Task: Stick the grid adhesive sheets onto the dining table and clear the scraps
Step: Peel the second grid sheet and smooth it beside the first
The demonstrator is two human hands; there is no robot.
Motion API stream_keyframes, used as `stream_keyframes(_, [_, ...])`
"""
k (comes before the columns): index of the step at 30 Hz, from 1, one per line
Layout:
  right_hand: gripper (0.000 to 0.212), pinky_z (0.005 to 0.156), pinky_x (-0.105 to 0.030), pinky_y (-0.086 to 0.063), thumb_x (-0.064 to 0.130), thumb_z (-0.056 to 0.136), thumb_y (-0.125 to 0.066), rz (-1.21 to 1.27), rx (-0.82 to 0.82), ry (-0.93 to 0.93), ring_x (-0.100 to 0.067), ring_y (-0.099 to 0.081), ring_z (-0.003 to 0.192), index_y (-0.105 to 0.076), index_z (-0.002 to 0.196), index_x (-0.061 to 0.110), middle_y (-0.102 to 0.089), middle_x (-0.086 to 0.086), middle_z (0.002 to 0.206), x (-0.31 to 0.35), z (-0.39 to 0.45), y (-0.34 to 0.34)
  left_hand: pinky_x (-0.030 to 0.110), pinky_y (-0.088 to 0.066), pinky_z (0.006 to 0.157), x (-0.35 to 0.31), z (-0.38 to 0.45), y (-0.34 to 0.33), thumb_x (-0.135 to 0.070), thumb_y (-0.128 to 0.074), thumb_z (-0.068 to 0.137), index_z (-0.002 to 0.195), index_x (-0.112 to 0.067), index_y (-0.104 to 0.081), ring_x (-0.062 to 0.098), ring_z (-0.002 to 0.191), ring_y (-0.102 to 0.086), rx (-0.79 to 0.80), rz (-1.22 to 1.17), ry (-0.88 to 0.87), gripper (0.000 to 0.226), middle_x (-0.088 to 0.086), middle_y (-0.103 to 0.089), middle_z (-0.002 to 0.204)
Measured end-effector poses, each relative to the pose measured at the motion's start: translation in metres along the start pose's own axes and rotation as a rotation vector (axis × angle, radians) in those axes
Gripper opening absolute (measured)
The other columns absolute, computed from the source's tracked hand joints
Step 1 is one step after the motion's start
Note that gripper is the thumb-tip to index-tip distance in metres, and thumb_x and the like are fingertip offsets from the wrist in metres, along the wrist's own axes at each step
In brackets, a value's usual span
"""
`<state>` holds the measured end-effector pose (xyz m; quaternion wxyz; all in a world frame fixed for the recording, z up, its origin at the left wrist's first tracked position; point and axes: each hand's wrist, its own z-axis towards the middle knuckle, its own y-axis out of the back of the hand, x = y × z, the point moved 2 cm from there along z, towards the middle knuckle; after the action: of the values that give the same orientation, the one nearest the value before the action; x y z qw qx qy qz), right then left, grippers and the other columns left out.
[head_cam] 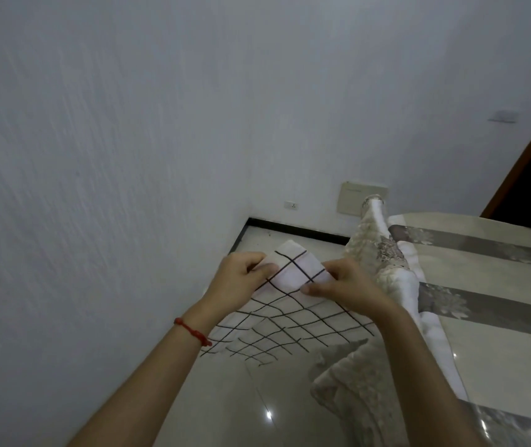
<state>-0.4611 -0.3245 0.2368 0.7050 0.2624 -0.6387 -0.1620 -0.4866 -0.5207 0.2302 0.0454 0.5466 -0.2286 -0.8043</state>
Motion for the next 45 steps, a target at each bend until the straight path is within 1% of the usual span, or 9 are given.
stream_keyframes(4, [0.031,0.078,-0.042,-0.054,0.022,0.070,-0.078,-0.009,0.055,-0.151,-0.037,-0.066,0.086,-0.069,0.091,-0.001,-0.071,-0.023,0.091,-0.039,-0.019,0.014,0.023,-0.043,0.059,0.001,0.003,0.011,-0.015,-0.057,0.089,0.083,0.009,-0.065,0.016,0.068,-0.053,-0.125,-0.111,0.045,0.026,0.013,-0.058,0.073])
stream_keyframes(9, [0.003,0.064,-0.022,-0.057,0.014,0.073,-0.075,0.318,-0.065,-0.181,-0.017,-0.071,0.072,-0.077,0.071,0.017,-0.076,-0.005,0.077,-0.052,-0.030,0.017,0.023,-0.051,0.066,0.011,0.005,0.021,-0.012,-0.057,0.089,0.080,-0.016,-0.068,0.018,0.075,-0.061,-0.257,-0.220,0.148,0.015,0.004,-0.067,0.076])
stream_keyframes(13, [0.009,0.071,-0.031,-0.056,0.010,0.077,-0.070,0.549,-0.280,-0.138,-0.026,-0.068,0.077,-0.077,0.074,0.015,-0.075,-0.010,0.082,-0.047,-0.025,0.015,0.021,-0.050,0.069,0.027,0.003,0.026,-0.015,-0.057,0.090,0.084,-0.018,-0.067,0.020,0.082,-0.062,-0.367,-0.254,0.242,0.012,-0.001,-0.067,0.079])
stream_keyframes(17, [0.013,0.056,-0.016,-0.048,0.015,0.081,-0.067,0.551,-0.380,-0.049,-0.006,-0.062,0.057,-0.076,0.074,0.020,-0.071,0.004,0.065,-0.026,-0.016,0.004,0.030,-0.043,0.090,0.033,-0.004,0.020,-0.017,-0.061,0.088,0.122,-0.009,-0.052,0.022,0.109,-0.051,-0.558,-0.011,0.352,0.036,0.011,-0.053,0.122])
stream_keyframes(19, [0.015,0.051,-0.013,-0.047,0.014,0.081,-0.067,0.501,-0.405,-0.018,-0.003,-0.061,0.054,-0.075,0.070,0.018,-0.069,0.005,0.060,-0.014,-0.011,-0.007,0.027,-0.041,0.094,0.018,-0.010,0.008,-0.014,-0.063,0.085,0.125,-0.010,-0.049,0.018,0.112,-0.046,-0.618,0.121,0.211,0.042,0.007,-0.044,0.125])
stream_keyframes(24, [0.034,0.044,-0.012,-0.032,0.013,0.078,-0.070,0.358,-0.437,0.037,-0.001,-0.038,0.042,-0.057,0.047,0.015,-0.045,0.009,0.042,0.007,-0.003,-0.036,0.003,-0.044,0.065,-0.020,-0.018,-0.038,-0.018,-0.065,0.083,0.078,-0.025,-0.064,0.000,0.075,-0.060,-0.383,0.021,0.019,0.008,-0.015,-0.062,0.077])
stream_keyframes(28, [0.028,0.047,-0.013,-0.040,0.012,0.082,-0.065,0.352,-0.505,0.037,0.000,-0.048,0.046,-0.061,0.055,0.015,-0.055,0.006,0.047,0.010,-0.004,-0.045,0.000,-0.045,0.064,-0.021,-0.015,-0.049,-0.027,-0.066,0.082,0.085,-0.028,-0.064,-0.007,0.076,-0.061,-0.358,-0.076,0.086,0.003,-0.021,-0.062,0.077])
stream_keyframes(35, [0.015,0.060,-0.017,-0.052,0.018,0.085,-0.064,0.349,-0.429,0.138,-0.008,-0.064,0.063,-0.071,0.073,0.021,-0.070,0.002,0.066,0.015,-0.010,-0.044,0.030,-0.059,0.072,-0.018,-0.007,-0.045,-0.017,-0.066,0.082,0.070,-0.025,-0.071,0.014,0.076,-0.070,-0.329,-0.331,0.201,0.015,0.001,-0.073,0.074])
stream_keyframes(45, [0.020,0.053,-0.013,-0.049,0.011,0.082,-0.066,0.480,-0.405,0.069,-0.004,-0.067,0.060,-0.071,0.068,0.024,-0.072,0.008,0.061,0.015,-0.008,-0.042,0.034,-0.061,0.070,-0.016,-0.006,-0.040,-0.008,-0.062,0.085,0.077,-0.020,-0.072,0.019,0.076,-0.072,-0.274,-0.479,0.239,0.017,0.000,-0.074,0.075])
